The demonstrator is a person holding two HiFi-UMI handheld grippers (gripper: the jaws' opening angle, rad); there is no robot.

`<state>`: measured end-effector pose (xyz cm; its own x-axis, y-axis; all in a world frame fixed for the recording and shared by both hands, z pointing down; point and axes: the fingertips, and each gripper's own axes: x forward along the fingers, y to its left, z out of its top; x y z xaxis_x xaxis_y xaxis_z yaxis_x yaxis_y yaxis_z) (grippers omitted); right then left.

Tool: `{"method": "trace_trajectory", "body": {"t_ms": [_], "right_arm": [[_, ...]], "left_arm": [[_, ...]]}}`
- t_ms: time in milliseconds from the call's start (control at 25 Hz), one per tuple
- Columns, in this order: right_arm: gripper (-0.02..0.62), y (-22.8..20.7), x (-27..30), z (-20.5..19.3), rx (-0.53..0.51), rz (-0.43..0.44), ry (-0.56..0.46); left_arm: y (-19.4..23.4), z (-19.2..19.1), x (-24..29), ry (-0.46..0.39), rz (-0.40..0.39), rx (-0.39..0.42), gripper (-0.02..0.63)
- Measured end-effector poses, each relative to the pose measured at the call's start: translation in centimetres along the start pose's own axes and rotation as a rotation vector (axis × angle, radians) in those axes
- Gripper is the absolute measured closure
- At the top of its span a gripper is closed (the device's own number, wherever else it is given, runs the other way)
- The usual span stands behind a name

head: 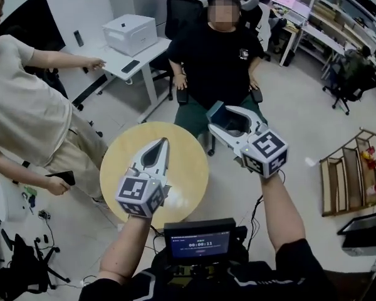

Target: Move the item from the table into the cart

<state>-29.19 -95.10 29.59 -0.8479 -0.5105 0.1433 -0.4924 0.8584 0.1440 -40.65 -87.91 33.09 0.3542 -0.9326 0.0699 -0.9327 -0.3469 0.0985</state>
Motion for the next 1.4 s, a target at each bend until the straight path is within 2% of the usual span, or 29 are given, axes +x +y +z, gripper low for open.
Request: {"method": "trace_trajectory", "body": {"t_ms": [200, 400, 520, 720, 920, 1120, 1200, 1320, 1400], "right_arm": [[0.348, -4.1, -13.6, -1.1, 0.017, -0.159, -0.02], [0.348, -7.2, -27.8, -4.3, 0.006, -0.288, -0.024], [0.348, -9.1, -38.0, -6.3, 0.013, -0.439, -0.015], [0.348, -8.5, -50.2, -8.4, 0.05, -0.697, 0.018], [0.348, -3.4, -65.6, -11.4, 0.076, -0.927, 0.034], [0.348, 2.6, -75.8, -11.1, 0.098, -1.182, 0.061], [0.348, 6.8, -82.3, -11.7, 0.1, -1.262, 0.063], [0.348, 15.9, -95.0, -13.9, 0.099, -1.39, 0.087], [0.348, 21.6, -101.8, -14.3, 0.091, -1.463, 0.1]], "left_arm": [[-11.7, 0.4, 3.8, -0.005, -0.119, 0.03, 0.603], [-25.2, -1.5, 7.2, -0.01, -0.245, 0.038, 0.603], [-35.0, -2.2, 9.3, -0.012, -0.394, 0.05, 0.603], [-47.0, -3.5, 9.8, 0.008, -0.671, 0.063, 0.603], [-61.3, -7.2, 6.2, 0.027, -0.901, 0.085, 0.603], [-70.8, -7.5, 1.9, 0.044, -1.134, 0.085, 0.603], [-77.3, -8.5, -2.4, 0.044, -1.223, 0.094, 0.603], [-89.8, -11.5, -11.7, 0.034, -1.353, 0.089, 0.603], [-96.5, -13.0, -17.3, 0.034, -1.424, 0.085, 0.603]]}}
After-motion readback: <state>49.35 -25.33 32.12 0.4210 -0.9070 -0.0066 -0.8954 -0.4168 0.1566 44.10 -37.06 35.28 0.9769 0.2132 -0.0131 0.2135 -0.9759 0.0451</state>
